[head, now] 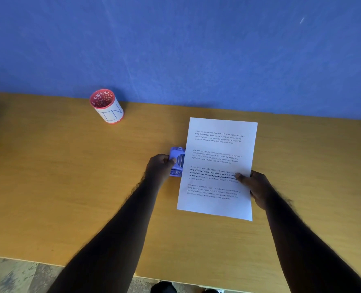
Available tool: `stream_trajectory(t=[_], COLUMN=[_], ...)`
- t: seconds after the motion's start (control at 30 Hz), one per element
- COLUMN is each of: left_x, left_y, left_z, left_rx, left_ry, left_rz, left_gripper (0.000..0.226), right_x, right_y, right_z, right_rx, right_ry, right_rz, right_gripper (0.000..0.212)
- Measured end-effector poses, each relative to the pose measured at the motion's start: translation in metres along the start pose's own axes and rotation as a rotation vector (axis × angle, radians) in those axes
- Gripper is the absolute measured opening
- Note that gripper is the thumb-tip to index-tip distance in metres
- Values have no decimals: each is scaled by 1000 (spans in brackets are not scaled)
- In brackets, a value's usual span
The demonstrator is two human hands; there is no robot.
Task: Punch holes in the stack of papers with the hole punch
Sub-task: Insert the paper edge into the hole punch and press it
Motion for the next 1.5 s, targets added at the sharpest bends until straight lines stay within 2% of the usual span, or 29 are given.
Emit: stream_trajectory(t=[0.57, 0.7, 0.83, 1.17, 1.37, 1.5], left_x=[-10, -11, -10, -3, 0, 3], left_y=[-23, -25, -26, -28, -27, -29], left_z=[0, 4, 14, 24, 27, 30], left_rx=[34, 38, 102, 226, 218, 172], left_ry=[-4, 49, 129, 371, 406, 367], left_rz=[-53, -84, -81, -249, -272, -267], left_gripper=[24, 31, 27, 28, 23, 24], right_x=[-2, -2, -2, -2, -2, -1], right_y=[0, 0, 0, -1, -1, -1], right_z=[1, 1, 1, 0, -1, 0], right_rx=[-1, 1, -1, 12, 10, 4], right_ry=[-1, -7, -2, 16, 14, 17], right_rz=[-44, -52, -45, -49, -48, -66], right_gripper=[16, 20, 21, 21, 16, 19])
Point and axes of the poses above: each hand's wrist, its own z-axis towards the middle knuckle, its own y-axis out of the back of the hand, x = y × z, the point moved 7 cm from there along z, towards the middle knuckle, and after that the axes turned 9 degrees about x, right-handed, at the moved point
